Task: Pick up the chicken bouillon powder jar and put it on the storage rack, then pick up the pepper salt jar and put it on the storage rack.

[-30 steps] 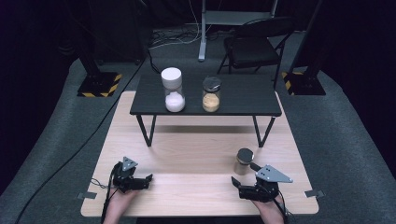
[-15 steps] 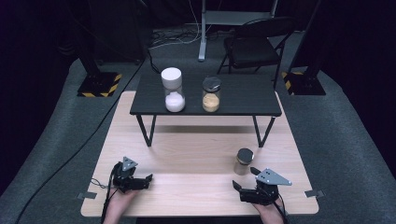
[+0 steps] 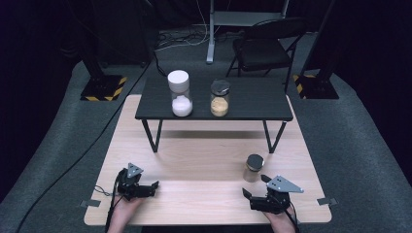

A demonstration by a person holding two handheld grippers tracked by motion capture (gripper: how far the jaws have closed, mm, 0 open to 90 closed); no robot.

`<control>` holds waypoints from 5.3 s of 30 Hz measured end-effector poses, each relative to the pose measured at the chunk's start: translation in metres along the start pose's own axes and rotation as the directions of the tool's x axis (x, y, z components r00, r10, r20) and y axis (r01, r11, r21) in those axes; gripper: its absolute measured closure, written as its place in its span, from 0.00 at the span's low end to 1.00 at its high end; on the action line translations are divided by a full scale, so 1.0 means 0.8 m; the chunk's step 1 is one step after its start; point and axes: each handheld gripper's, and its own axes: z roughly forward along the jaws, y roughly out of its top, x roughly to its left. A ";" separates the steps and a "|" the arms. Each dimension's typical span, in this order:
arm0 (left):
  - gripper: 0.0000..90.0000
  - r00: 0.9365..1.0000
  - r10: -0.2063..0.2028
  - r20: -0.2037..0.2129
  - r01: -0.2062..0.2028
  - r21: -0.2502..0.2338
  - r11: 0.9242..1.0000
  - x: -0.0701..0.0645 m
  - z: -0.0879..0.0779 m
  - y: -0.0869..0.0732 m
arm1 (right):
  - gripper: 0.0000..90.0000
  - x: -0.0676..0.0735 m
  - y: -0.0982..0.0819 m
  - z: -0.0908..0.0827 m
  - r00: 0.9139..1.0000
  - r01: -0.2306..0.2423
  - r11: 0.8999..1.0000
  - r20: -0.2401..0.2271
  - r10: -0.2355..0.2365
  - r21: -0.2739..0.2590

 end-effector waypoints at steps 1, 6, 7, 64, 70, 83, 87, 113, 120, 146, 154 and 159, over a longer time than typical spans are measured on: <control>0.02 1.000 0.000 0.000 0.000 0.000 1.000 0.000 0.000 0.000 | 0.12 0.000 0.000 0.000 1.000 0.000 1.000 0.000 0.000 -0.001; 0.02 1.000 0.000 0.000 0.000 0.000 1.000 0.000 0.000 0.000 | 0.12 0.000 0.000 -0.002 1.000 -0.001 1.000 0.000 0.001 -0.003; 0.02 1.000 0.000 0.000 0.000 0.000 1.000 0.000 0.000 0.000 | 0.12 0.000 0.000 -0.002 1.000 -0.002 1.000 0.000 0.002 -0.003; 0.02 1.000 -0.002 -0.001 0.002 -0.001 1.000 -0.001 0.000 0.000 | 0.13 -0.053 0.029 0.025 0.998 -0.044 0.999 0.052 0.045 -0.011; 0.02 1.000 -0.002 -0.001 0.002 -0.002 1.000 -0.001 0.000 0.000 | 0.15 -0.053 0.033 0.034 0.999 -0.032 0.999 0.034 0.032 -0.010; 0.02 1.000 -0.002 -0.001 0.002 -0.001 1.000 -0.001 0.000 0.000 | 0.23 -0.048 0.042 0.058 1.000 -0.009 1.000 0.029 0.008 0.008; 0.02 1.000 -0.002 -0.001 0.002 -0.001 1.000 -0.001 0.000 0.000 | 0.29 -0.048 0.043 0.062 0.999 0.004 1.000 0.047 -0.004 0.012; 0.01 1.000 0.000 0.000 0.000 0.000 1.000 -0.001 0.000 0.000 | 0.34 -0.045 0.066 0.045 0.999 0.034 0.999 0.032 -0.034 0.011; 0.01 1.000 0.000 0.000 0.000 0.000 1.000 -0.001 0.000 0.000 | 0.34 -0.042 0.081 0.037 0.999 0.031 0.999 0.029 -0.032 0.017; 0.01 1.000 0.001 0.000 -0.001 0.000 1.000 -0.001 0.000 0.000 | 0.34 -0.043 0.141 0.014 0.999 0.050 0.999 0.014 -0.050 -0.009; 0.01 1.000 0.001 0.000 -0.001 0.000 1.000 -0.001 0.000 0.000 | 0.34 -0.041 0.163 0.008 0.998 0.065 0.998 0.019 -0.064 -0.012; 0.01 1.000 0.001 0.000 -0.001 0.000 1.000 0.000 0.000 0.000 | 0.34 -0.040 0.177 0.005 0.997 0.073 0.997 0.021 -0.073 -0.021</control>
